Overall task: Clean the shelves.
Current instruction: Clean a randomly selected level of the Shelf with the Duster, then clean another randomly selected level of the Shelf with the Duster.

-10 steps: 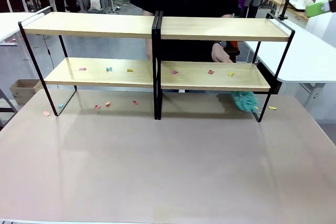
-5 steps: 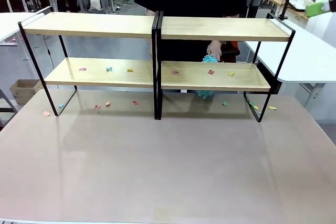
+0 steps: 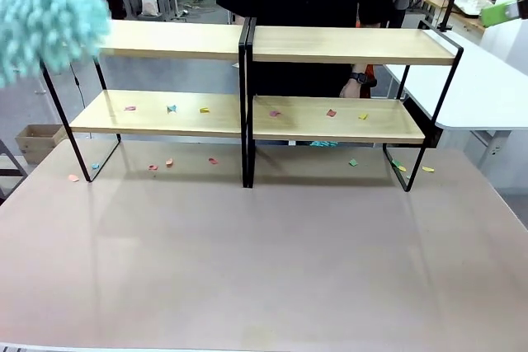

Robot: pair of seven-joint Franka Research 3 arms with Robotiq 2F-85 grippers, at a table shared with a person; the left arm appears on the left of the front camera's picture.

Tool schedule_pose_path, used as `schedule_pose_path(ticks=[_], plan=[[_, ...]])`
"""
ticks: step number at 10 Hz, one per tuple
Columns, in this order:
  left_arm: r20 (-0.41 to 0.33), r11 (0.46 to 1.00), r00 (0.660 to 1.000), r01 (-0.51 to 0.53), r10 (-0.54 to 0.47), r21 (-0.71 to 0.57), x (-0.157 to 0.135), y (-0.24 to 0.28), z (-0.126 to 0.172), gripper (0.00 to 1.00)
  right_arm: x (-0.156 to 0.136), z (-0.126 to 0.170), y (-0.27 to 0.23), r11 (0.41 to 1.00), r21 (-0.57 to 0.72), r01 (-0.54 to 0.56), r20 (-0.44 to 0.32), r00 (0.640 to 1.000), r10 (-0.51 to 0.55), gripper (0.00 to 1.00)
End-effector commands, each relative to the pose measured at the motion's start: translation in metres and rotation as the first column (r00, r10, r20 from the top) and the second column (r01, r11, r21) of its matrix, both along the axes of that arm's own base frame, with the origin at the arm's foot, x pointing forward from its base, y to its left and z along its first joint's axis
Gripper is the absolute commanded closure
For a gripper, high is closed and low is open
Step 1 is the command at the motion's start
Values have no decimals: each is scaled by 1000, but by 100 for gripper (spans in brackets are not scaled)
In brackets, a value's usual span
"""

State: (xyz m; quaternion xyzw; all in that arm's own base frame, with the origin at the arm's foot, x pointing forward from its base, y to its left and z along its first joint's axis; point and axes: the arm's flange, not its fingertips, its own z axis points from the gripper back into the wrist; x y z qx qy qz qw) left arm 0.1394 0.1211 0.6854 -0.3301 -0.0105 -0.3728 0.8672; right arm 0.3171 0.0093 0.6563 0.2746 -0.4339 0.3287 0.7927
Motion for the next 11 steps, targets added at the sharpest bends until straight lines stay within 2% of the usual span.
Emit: schedule_pose_path(ticks=[1, 2, 3, 4, 11], plan=[[-88, 980, 978, -180, 188, 86, -1, -2, -41, 87, 1, 0, 1, 1000, 6, -3, 3, 1000, 3, 0], [-141, 966, 956, -250, 257, 67, 21, 4, -52, 87, 1, 0, 1, 1000, 6, -3, 3, 1000, 3, 0], [-188, 896, 876, -427, 444, 124, 38, 2, -61, 87, 1, 0, 1, 1000, 6, -3, 3, 1000, 3, 0], [-93, 984, 982, -160, 166, 77, 4, 11, -45, 87, 1, 0, 1, 1000, 6, -3, 3, 1000, 3, 0], [-93, 984, 982, -160, 166, 77, 4, 11, -45, 87, 1, 0, 1, 1000, 6, -3, 3, 1000, 3, 0]])
